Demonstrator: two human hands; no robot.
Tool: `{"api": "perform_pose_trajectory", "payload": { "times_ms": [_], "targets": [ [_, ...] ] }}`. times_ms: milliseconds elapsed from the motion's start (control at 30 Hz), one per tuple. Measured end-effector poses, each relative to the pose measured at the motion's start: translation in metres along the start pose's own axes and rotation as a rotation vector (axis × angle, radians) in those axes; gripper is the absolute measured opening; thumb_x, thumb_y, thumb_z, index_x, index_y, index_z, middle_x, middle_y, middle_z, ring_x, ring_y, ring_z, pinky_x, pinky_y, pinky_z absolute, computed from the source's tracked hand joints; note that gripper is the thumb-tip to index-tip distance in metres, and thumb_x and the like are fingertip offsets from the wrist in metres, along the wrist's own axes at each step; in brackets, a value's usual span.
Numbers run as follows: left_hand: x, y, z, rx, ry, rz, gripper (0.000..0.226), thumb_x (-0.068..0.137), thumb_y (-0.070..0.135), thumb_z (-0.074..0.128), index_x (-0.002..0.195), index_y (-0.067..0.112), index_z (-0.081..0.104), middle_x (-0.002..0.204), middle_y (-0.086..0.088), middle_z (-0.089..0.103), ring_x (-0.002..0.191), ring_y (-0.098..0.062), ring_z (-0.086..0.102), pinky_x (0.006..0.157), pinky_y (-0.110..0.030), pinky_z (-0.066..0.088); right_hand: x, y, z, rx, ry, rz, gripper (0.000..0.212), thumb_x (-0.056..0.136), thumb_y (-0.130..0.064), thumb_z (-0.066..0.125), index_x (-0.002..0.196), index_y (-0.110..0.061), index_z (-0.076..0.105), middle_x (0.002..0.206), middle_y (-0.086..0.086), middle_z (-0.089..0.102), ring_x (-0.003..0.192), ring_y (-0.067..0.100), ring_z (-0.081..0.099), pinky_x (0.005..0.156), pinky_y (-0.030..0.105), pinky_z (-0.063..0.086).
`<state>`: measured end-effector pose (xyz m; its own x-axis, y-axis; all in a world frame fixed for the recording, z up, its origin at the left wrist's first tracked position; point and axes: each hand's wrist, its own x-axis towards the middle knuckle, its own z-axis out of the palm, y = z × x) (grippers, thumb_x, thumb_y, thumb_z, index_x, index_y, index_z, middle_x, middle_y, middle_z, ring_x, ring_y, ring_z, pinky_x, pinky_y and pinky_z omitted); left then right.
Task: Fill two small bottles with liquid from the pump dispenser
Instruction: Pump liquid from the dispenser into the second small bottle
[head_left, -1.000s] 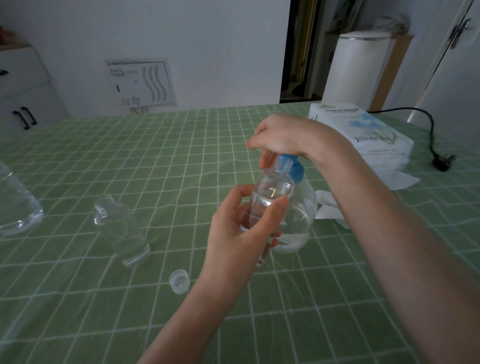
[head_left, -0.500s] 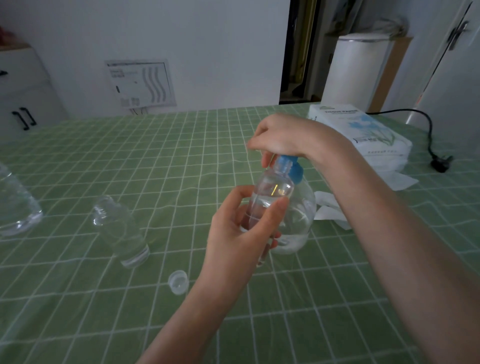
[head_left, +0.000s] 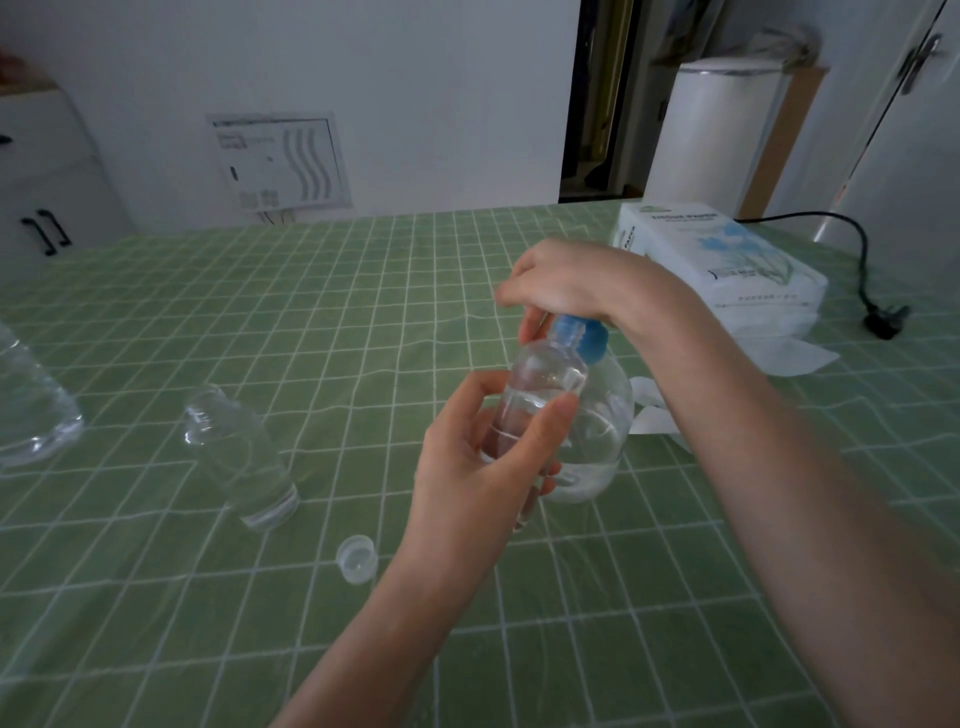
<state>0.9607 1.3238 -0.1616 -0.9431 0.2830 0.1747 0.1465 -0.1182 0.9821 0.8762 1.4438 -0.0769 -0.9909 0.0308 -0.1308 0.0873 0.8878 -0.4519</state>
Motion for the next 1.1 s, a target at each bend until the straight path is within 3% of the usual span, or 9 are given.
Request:
{"api": "perform_pose_trajectory", "payload": {
  "times_ms": [233,367,733,1100],
  "targets": [
    [0.000,0.001,0.001,-0.010,-0.004,0.011,0.040,0.059,0.053,0.065,0.089,0.027,0.062,0.071,0.000,0.070,0.055,-0.009,0.062,0.048,-0.020,0.049,0.000,-0.003,-0.008,-0.044,0.026,-0.011,0.039,0.096,-0.032,0.049,0.121,-0.005,0.062,0.107,0.012,0.072,0.106,0.028,0.065,0.093,0.038,0.046],
    [0.001,0.002,0.001,-0.021,0.002,0.010,0.038,0.058,0.053,0.065,0.085,0.027,0.062,0.070,-0.003,0.070,0.053,-0.009,0.061,0.045,-0.019,0.046,0.001,-0.004,-0.010,-0.066,0.021,-0.010,0.039,0.095,-0.033,0.050,0.121,-0.007,0.062,0.106,0.010,0.072,0.105,0.026,0.065,0.086,0.034,0.045],
    [0.000,0.001,0.001,0.003,0.010,-0.002,0.042,0.059,0.052,0.065,0.090,0.023,0.061,0.073,-0.006,0.070,0.054,-0.011,0.061,0.048,-0.024,0.049,0.003,0.001,-0.001,-0.016,-0.011,0.003,0.047,0.097,-0.036,0.047,0.136,-0.009,0.051,0.121,0.011,0.065,0.115,0.028,0.057,0.086,0.037,0.037],
    [0.001,0.002,0.002,-0.027,0.004,0.013,0.039,0.060,0.050,0.065,0.088,0.024,0.062,0.070,0.001,0.070,0.054,-0.008,0.062,0.049,-0.019,0.049,0.002,-0.004,-0.009,-0.070,0.007,-0.026,0.042,0.096,-0.036,0.048,0.124,-0.008,0.060,0.108,0.010,0.071,0.106,0.025,0.064,0.078,0.034,0.040]
  ]
}}
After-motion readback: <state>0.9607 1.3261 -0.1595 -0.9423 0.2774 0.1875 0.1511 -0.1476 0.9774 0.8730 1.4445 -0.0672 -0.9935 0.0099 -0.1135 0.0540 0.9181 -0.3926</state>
